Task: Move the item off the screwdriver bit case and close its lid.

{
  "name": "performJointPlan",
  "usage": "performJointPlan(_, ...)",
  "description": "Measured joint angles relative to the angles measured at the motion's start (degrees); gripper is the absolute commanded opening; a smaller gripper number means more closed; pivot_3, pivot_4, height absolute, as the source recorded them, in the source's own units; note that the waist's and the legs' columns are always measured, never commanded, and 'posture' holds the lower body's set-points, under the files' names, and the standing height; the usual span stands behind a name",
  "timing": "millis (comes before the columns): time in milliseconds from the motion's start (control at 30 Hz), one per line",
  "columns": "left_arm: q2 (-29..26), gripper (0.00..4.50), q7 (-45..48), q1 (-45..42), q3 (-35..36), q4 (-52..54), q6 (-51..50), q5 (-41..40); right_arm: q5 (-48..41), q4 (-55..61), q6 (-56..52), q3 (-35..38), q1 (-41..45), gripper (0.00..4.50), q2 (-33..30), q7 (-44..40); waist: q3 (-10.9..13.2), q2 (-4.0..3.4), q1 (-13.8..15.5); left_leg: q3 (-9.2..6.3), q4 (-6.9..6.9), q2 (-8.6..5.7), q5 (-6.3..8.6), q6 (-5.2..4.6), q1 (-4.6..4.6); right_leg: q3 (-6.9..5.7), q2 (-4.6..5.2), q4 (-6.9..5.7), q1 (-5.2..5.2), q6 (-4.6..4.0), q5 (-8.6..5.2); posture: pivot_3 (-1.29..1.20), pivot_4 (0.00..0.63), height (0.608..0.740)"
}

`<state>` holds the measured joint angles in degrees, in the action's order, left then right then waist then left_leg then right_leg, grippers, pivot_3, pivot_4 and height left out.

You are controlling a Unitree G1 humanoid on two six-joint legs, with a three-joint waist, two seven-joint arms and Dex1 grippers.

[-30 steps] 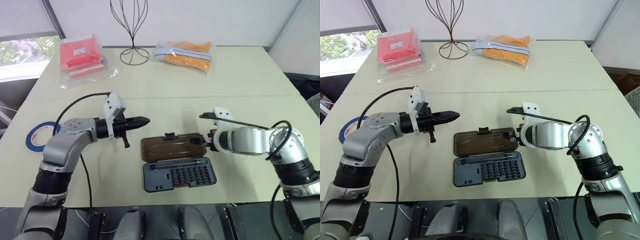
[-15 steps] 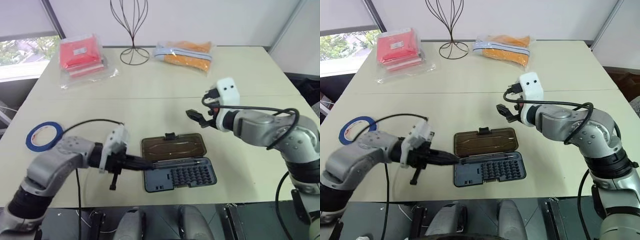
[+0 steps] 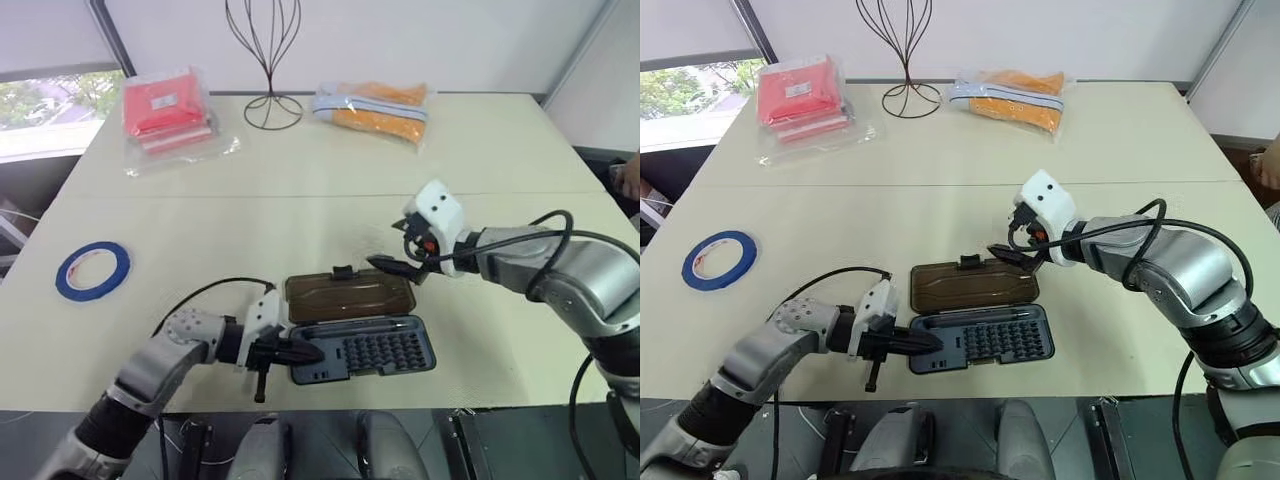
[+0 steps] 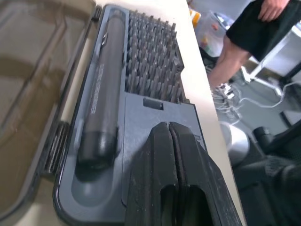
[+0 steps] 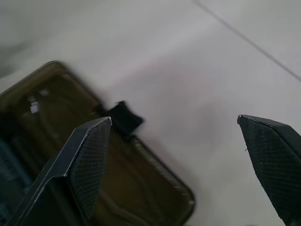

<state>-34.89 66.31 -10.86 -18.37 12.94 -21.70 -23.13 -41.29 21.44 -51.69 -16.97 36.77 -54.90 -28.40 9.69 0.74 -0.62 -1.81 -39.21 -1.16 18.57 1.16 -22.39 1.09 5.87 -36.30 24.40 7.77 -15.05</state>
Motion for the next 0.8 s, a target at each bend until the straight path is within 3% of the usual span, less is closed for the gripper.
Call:
performJointPlan(100,0.8,0.00,0.1,0.5,-0.5,-1.7,3.8,1.2,6.0,-1.2,4.3,-2.1,1.0,4.46,-0.2,-6.7,0.0,-0.01,0.0,0.01,-0.02,-0.01,0.00,0.00,0.06,0.01,0.01,0.01,-0.07,0.00,0.00,0.00,0.150,0.740)
performJointPlan(300,1.4,0.00,0.2,0.9,-0.7,-3.7,7.3,1.4,18.7,-17.3,16.3,-6.4,8.4,4.46,5.4,-18.3,-0.1,-0.16,-0.2,0.03,0.00,0.00,0.00,0.00,0.23,0.00,-0.01,0.00,-0.21,-0.02,0.01,0.00,0.150,0.740)
performJointPlan(533,1.5,0.00,0.1,0.8,-0.8,-3.9,7.6,1.4,29.3,-29.6,28.7,-10.3,8.8,4.46,10.1,-29.3,-0.1,-0.17,-0.2,0.03,-0.01,-0.01,-0.01,0.02,0.23,0.00,0.00,-0.02,-0.21,-0.01,0.02,0.00,0.150,0.740)
performJointPlan(800,1.5,0.00,-0.1,1.0,-0.7,-3.9,7.7,1.4,35.1,-36.3,34.1,-9.5,8.7,4.46,13.4,-33.1,-0.2,-0.19,-0.2,0.03,-0.01,-0.01,-0.03,0.05,0.26,0.00,0.00,-0.05,-0.21,-0.02,0.02,0.00,0.150,0.740)
